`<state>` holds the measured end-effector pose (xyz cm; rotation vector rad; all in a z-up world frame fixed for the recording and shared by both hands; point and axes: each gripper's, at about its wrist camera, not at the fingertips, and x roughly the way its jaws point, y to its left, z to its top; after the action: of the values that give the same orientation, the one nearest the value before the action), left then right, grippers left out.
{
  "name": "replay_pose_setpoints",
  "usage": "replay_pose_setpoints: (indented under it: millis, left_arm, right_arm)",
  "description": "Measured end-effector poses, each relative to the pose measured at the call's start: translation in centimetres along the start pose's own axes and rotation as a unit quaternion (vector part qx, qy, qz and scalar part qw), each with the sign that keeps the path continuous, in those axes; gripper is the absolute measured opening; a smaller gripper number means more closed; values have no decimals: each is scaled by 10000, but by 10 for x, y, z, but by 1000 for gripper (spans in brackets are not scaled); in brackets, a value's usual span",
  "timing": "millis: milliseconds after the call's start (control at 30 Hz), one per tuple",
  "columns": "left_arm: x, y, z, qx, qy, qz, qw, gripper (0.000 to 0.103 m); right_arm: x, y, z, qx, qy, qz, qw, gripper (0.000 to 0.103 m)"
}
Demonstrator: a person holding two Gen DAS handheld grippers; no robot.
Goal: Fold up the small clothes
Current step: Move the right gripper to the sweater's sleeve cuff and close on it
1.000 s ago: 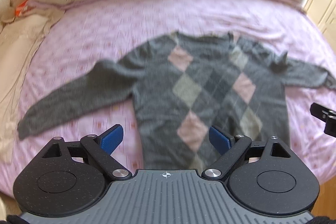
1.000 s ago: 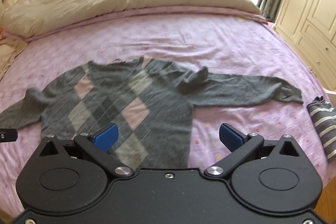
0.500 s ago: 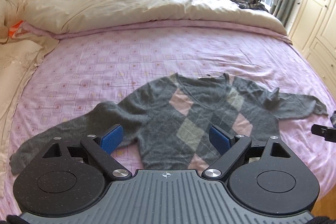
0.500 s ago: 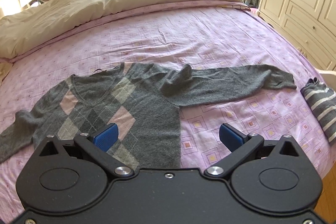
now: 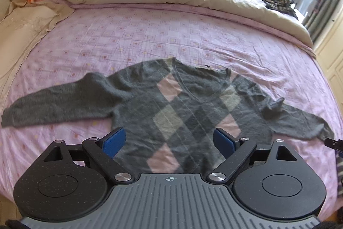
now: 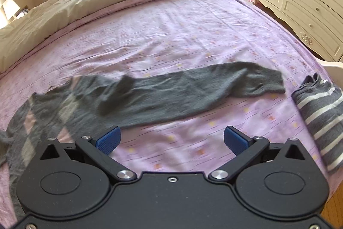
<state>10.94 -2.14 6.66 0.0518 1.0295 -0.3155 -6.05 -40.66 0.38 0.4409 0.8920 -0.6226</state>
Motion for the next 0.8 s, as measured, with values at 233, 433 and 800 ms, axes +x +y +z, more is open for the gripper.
replay_pose_setpoints:
  millis: [233, 433, 800]
  left_arm:
    - [-2, -55, -17, -272, 103, 364, 9989, 89]
    - [-4, -82, -31, -435, 215, 575, 9972, 89]
    - [0, -120, -28, -168, 374, 850, 9955, 89]
  right_arm:
    - [43, -91, 40, 57, -103, -113, 9999, 101]
    - [83, -163, 71, 520, -28, -75, 9986, 88]
    - [145, -232, 79, 1216, 313, 60, 9921, 84]
